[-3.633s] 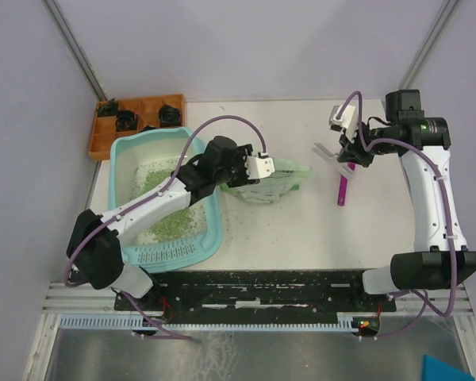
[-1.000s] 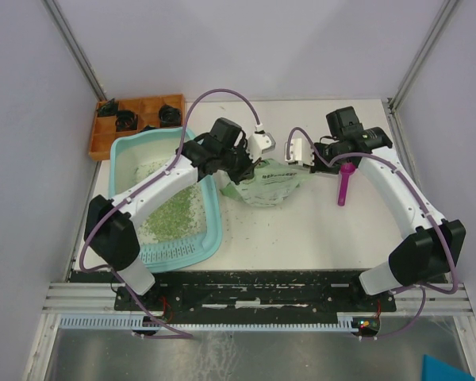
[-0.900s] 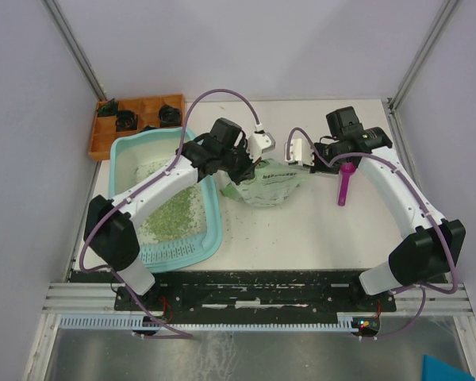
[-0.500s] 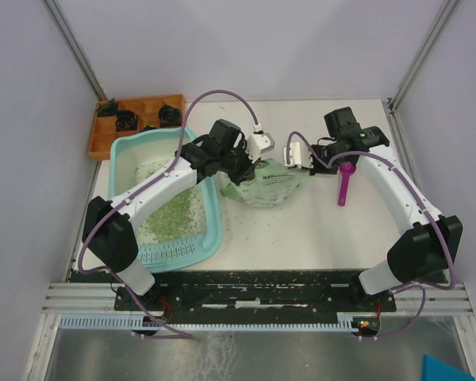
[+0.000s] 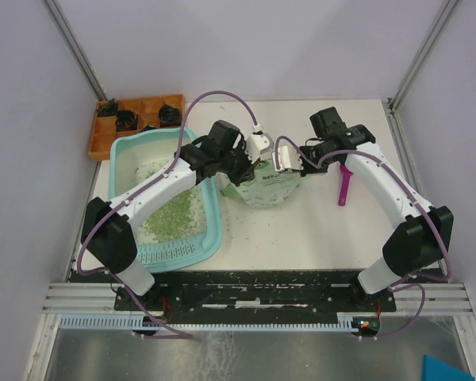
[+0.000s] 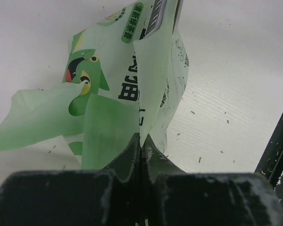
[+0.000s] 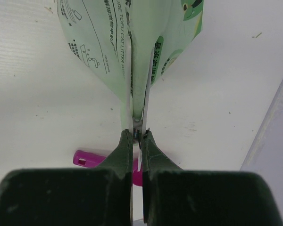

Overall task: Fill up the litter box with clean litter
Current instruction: Clamp the cat litter bag at the center of the board.

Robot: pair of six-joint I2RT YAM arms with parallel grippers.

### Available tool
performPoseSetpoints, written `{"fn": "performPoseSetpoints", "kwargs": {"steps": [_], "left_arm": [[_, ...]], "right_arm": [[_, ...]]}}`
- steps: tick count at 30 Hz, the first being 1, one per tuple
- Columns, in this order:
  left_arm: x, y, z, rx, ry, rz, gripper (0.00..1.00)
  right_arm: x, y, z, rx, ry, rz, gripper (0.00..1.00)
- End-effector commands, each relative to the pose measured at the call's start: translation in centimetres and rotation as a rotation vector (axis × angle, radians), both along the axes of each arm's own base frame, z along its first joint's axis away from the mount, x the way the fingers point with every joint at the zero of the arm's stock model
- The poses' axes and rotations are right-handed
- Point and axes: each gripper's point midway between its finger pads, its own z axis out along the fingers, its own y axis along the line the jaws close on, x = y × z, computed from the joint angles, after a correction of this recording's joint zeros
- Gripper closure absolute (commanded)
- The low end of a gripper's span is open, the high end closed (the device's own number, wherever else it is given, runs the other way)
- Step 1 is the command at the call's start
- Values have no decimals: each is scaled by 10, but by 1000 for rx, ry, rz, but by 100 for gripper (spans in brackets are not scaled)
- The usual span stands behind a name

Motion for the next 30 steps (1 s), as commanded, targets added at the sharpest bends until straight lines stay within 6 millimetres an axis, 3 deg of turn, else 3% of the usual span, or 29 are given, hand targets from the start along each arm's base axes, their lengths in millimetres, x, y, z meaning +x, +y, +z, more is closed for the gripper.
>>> {"fn": "performPoseSetpoints", "kwargs": {"steps": [1,20,30], "left_arm": [[-5,-18,33,-125,-30,-26,97],[2,-21,32,-120,-30,-18,97],[1,-19,32,-118,-28,-11,97]], "right_arm": [[18,20,22,43,-93,37,98],[-6,63,49,239,-14,90,98],[-9,71,30,252,30,111,98]]}}
